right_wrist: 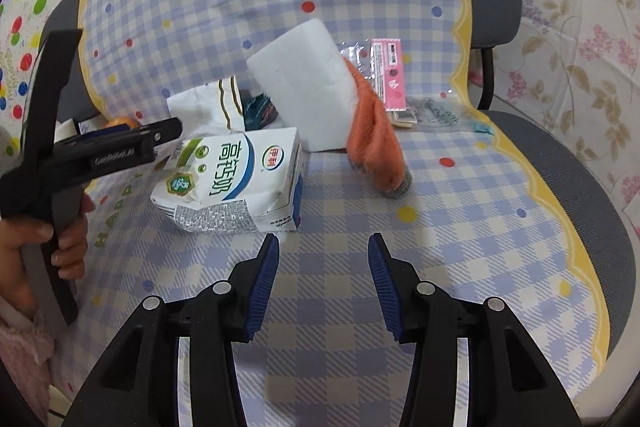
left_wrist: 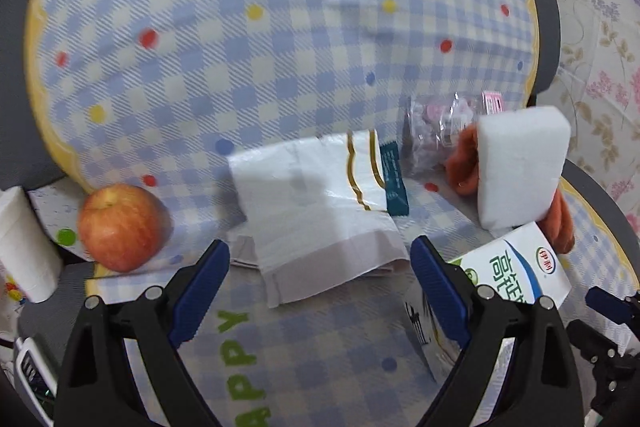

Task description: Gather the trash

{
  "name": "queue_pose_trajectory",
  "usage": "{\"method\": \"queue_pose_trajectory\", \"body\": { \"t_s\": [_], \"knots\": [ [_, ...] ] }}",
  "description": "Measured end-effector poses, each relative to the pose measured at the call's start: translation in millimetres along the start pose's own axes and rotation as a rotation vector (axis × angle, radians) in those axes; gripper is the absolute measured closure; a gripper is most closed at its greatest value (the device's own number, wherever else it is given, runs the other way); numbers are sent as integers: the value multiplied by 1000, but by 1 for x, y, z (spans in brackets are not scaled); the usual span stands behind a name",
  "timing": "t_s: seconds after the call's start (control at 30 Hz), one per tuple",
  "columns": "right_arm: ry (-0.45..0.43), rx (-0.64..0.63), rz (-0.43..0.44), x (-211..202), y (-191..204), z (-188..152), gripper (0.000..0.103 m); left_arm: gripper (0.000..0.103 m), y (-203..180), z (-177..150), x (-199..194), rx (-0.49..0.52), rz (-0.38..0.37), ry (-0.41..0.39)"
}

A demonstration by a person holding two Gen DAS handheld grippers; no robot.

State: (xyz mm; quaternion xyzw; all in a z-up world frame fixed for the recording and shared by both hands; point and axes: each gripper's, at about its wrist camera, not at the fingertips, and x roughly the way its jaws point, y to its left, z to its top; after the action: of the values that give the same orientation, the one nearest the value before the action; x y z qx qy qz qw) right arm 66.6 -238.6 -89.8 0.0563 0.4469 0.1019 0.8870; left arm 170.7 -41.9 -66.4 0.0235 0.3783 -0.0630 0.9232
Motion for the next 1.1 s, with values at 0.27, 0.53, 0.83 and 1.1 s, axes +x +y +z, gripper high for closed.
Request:
{"method": "queue_pose_trajectory", "body": {
  "t_s": [0.27,0.53,0.83,1.1],
  "knots": [
    [16,1,-32,13,-6,11,56,21,-3,-12,-9,90,-139,37],
    [-8,64,-94,3,-26,13,56,18,-35,-41,-45,208,-273,29],
    [-78,156,-169,-43,-66,2,55,8,-82,-44,-60,253,-310,-34],
    [-143,230,-205,-86,-98,-4,48,8,-130,-48,-38,284,-207,15]
  ]
}}
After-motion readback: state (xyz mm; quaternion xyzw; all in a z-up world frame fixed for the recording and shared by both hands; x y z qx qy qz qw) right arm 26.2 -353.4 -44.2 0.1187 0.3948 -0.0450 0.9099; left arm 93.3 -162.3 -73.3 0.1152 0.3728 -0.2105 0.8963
